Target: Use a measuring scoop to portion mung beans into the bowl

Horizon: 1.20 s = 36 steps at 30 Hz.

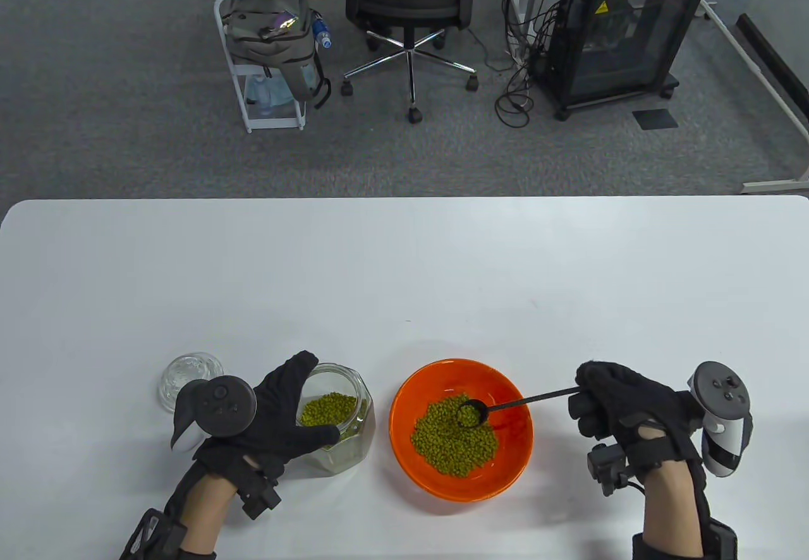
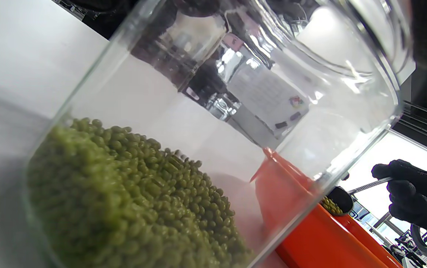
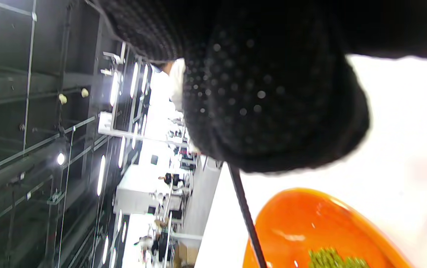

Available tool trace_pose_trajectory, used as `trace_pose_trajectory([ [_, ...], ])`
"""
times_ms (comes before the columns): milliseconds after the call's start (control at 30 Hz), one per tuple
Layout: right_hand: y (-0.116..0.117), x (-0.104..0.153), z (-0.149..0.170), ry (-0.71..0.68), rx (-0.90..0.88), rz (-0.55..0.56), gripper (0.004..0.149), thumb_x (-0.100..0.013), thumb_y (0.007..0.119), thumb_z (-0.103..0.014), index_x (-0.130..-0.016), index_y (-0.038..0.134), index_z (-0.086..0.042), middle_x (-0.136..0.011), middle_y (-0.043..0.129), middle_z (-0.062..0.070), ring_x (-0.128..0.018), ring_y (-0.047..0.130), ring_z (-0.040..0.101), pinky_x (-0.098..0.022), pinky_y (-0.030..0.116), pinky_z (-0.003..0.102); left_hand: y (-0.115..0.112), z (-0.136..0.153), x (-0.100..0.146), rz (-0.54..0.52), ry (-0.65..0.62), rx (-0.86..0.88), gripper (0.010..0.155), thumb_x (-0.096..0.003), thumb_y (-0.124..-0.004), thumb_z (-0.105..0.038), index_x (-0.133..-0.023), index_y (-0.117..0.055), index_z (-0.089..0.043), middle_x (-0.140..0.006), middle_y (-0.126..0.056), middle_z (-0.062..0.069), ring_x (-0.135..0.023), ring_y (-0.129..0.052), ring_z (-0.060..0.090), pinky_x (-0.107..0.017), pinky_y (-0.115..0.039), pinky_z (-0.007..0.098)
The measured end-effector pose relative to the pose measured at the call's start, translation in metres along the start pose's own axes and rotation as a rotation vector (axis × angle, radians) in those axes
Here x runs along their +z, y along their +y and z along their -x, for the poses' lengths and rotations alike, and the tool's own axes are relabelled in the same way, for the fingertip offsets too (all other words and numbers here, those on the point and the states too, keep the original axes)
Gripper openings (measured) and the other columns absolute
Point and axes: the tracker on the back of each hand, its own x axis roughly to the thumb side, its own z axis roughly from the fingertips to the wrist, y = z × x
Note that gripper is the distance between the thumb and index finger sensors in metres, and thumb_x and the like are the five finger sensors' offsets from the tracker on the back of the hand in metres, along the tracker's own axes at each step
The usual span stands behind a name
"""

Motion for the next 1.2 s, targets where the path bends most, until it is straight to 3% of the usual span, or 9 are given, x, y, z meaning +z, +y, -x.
trace_pose_trajectory([
  [133,0.003,0.001,-0.004,-0.012,0.059,-0.074,0.044,-0.048,0.083,-0.033,-0.079,0.09,-0.003,-0.042,0.112,0.013,-0.017,0.111,0.021,-0.017,0.093,0.036,0.0,0.0,0.0,0.0,0.0,0.0,0.119,-0.0425,-0.079,-0.085,-0.111,-0.024,-0.004,-0.116,-0.038,0.029,-0.104,-0.055,0.06,-0.072,-0.049,0.076],
  [467,0.01,0.015,-0.022,-0.117,0.234,-0.085,0.043,-0.045,0.087,-0.035,-0.08,0.094,-0.011,-0.046,0.111,0.014,-0.021,0.11,0.022,-0.021,0.092,0.037,0.0,0.0,0.0,0.001,0.001,0.0,0.119,-0.0426,-0.079,-0.085,-0.111,-0.024,-0.004,-0.116,-0.038,0.029,-0.104,-0.055,0.06,-0.072,-0.049,0.076],
  [667,0.018,0.023,-0.036,-0.258,0.265,-0.129,0.042,-0.043,0.089,-0.036,-0.079,0.095,-0.016,-0.048,0.111,0.015,-0.023,0.11,0.023,-0.023,0.092,0.038,0.0,0.0,0.0,0.001,0.001,-0.004,0.119,-0.0426,-0.079,-0.085,-0.111,-0.024,-0.004,-0.116,-0.038,0.029,-0.104,-0.055,0.06,-0.072,-0.049,0.076],
  [967,0.039,0.046,-0.062,-0.598,0.521,-0.188,0.041,-0.042,0.089,-0.038,-0.079,0.096,-0.023,-0.05,0.111,0.012,-0.026,0.11,0.022,-0.026,0.092,0.038,0.0,0.0,0.0,0.002,0.002,-0.006,0.119,-0.0429,-0.078,-0.085,-0.111,-0.024,-0.004,-0.117,-0.038,0.029,-0.104,-0.055,0.06,-0.072,-0.049,0.076],
  [1200,0.036,0.055,-0.068,-0.686,0.522,-0.162,0.041,-0.04,0.091,-0.038,-0.079,0.097,-0.025,-0.052,0.111,0.012,-0.028,0.11,0.024,-0.028,0.091,0.04,0.0,0.0,0.0,0.003,0.002,-0.01,0.119,-0.0427,-0.078,-0.085,-0.111,-0.024,-0.005,-0.117,-0.038,0.029,-0.104,-0.056,0.06,-0.072,-0.049,0.076],
])
